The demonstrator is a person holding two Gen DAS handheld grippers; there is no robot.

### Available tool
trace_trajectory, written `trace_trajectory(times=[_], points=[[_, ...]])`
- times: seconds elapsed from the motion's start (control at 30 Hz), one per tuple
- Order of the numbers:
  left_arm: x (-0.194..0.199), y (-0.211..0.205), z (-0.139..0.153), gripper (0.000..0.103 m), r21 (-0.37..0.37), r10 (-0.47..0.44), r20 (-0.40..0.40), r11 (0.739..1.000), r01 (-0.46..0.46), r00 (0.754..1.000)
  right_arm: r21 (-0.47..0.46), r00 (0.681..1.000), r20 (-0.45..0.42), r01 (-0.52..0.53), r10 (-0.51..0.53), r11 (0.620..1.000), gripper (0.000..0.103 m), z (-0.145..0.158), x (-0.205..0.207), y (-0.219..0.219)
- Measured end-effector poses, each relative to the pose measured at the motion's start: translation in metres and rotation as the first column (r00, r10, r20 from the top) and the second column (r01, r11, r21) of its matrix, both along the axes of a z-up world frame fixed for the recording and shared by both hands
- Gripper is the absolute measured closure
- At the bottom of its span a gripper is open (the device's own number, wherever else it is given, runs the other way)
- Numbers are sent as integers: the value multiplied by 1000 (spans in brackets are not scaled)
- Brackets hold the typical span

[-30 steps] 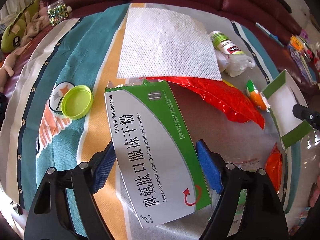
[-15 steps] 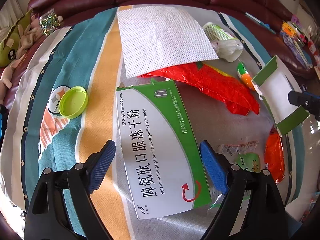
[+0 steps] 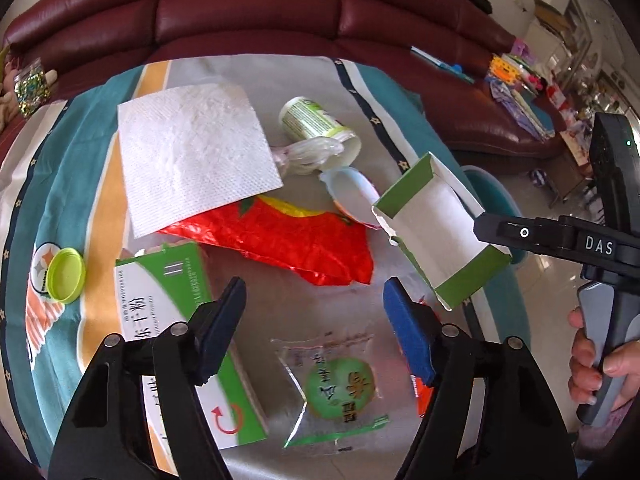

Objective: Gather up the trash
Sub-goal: 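Grasp the green box with the right tool while the left tool grasps the medicine box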

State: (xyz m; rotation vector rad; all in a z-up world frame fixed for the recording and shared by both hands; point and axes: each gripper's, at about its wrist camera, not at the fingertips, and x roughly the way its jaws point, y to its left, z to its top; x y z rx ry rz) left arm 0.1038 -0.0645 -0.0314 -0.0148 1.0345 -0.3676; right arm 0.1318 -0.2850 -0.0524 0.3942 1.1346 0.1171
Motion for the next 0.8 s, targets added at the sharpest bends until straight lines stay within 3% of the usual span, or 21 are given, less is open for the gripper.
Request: trace_trajectory(times=[0.17, 0.27, 0.37, 0.4, 0.43, 0.5, 0.6, 0.8], points=[[9, -35, 0, 32, -14, -60, -6, 998, 60, 998, 51, 999, 13, 45, -46, 998, 15, 1, -4, -33], [11, -51, 3, 32, 18, -76, 9, 997, 76, 997, 22, 996, 42, 74, -75, 997, 22, 6, -8, -50], [14, -52, 1, 32, 48, -67, 7, 997, 66, 998, -31, 996, 51, 79, -78, 996, 51, 10, -7, -60], [14, -49, 1, 32, 62, -53, 7, 997, 53, 999, -51, 997, 38, 65, -63, 997, 66, 9, -5, -60], [14, -45, 0, 32, 75, -39, 6, 996, 39, 999, -62, 999, 22, 42, -41, 997, 72, 6, -3, -58], [14, -32, 0, 31, 108, -6, 7, 994, 5, 1000, -98, 1000, 30, 10, -7, 995, 72, 5, 0, -52], [11, -2, -4, 30, 182, 79, 2, 980, -78, 997, -80, 999, 38, -29, 32, 996, 89, 7, 6, -47], [6, 70, -22, 24, 249, 270, -75, 937, -245, 960, -111, 997, 20, -76, 79, 991, 89, 2, 17, -33]])
